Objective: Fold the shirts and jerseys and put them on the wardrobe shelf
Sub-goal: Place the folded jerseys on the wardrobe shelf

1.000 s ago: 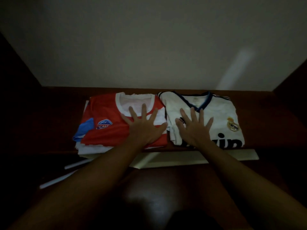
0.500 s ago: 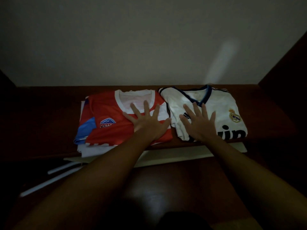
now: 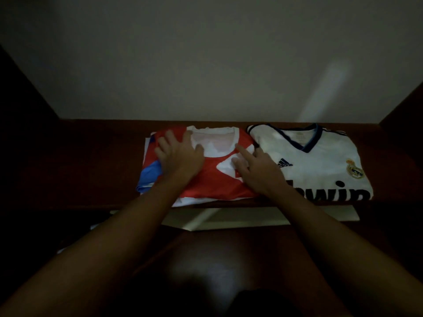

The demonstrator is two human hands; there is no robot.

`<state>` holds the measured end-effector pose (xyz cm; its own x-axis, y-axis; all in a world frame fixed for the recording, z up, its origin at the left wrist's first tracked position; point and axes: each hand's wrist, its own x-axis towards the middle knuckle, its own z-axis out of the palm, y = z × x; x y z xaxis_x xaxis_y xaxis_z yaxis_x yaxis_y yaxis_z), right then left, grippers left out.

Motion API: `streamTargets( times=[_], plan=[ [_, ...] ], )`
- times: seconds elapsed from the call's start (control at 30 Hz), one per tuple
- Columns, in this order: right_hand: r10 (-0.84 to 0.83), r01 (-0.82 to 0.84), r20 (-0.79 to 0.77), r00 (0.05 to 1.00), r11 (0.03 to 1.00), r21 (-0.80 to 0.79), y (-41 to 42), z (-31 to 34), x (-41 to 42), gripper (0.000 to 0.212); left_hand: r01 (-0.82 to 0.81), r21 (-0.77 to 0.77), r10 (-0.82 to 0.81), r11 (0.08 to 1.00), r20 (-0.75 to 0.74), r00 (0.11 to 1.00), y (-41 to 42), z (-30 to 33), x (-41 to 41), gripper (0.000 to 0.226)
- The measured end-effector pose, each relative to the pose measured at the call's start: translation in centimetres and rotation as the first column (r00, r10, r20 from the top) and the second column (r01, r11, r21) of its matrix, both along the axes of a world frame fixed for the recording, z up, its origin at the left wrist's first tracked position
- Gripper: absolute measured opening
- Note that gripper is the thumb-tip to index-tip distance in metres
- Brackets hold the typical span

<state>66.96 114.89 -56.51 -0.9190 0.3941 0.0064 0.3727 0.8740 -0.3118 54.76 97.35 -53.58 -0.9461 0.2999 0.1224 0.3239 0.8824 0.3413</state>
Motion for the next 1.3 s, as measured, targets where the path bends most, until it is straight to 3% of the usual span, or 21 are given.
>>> streamTargets(
  times=[0.1,0.2,0.3,0.6,0.77,0.87,0.97,1.07,1.17,1.23,1.3],
  plan=[
    [-0.094,0.092,0.084,0.992,0.996,0.021,-0.8,-0.9,-1.5,0.069,-0.086,-0.136,0.097,0.987,0.074,0.993,-3.6,-0.7,-1.2,0.066],
    [-0.173,0.182,0.107,0.979,0.980,-0.082,-0.9,-0.9,-2.3,0.079,-0.036,-0.124,0.066,0.992,0.245,0.967,-4.7,-1.3,-1.3,0.076],
    [-0.198,0.216,0.113,0.974,0.961,-0.174,-0.9,-0.7,-3.1,0.082,0.009,-0.033,0.001,0.999,0.294,0.956,-4.4,-1.5,-1.4,0.076],
    [-0.203,0.192,-0.036,0.979,0.961,-0.196,-1.6,-0.1,-4.2,0.079,0.020,0.252,-0.122,0.968,0.394,0.911,-4.5,-1.1,-2.5,0.070],
    [-0.232,0.252,0.104,0.967,0.929,-0.271,-1.0,0.1,-4.7,0.086,0.061,0.397,-0.231,0.916,0.397,0.888,-4.3,-0.7,-2.6,0.040],
    [-0.188,0.200,0.069,0.980,0.941,-0.272,-0.9,0.4,-4.4,0.075,-0.003,0.525,-0.269,0.851,0.442,0.856,-4.2,-0.6,-2.3,0.035],
    [-0.111,0.110,0.006,0.994,0.970,-0.215,-1.2,0.4,-4.0,0.060,-0.130,0.608,-0.309,0.783,0.562,0.767,-4.6,-0.1,-2.1,0.039],
    [-0.029,0.030,0.006,1.000,0.985,-0.168,-1.6,0.7,-3.7,0.047,-0.148,0.620,-0.339,0.771,0.596,0.728,-5.1,0.1,-2.1,0.059],
    [-0.008,0.010,0.015,1.000,0.986,-0.165,-1.6,1.0,-3.6,0.045,-0.110,0.604,-0.346,0.789,0.586,0.733,-5.2,0.1,-1.9,0.065],
    [-0.028,0.031,0.019,0.999,0.982,-0.186,-1.4,1.0,-3.5,0.046,-0.081,0.581,-0.322,0.810,0.556,0.767,-5.3,-0.3,-1.8,0.067],
    [-0.031,0.026,-0.026,0.999,0.985,-0.171,-1.3,0.8,-3.8,0.043,0.032,0.419,-0.235,0.908,0.443,0.865,-5.4,-0.6,-1.7,0.069]
  ],
)
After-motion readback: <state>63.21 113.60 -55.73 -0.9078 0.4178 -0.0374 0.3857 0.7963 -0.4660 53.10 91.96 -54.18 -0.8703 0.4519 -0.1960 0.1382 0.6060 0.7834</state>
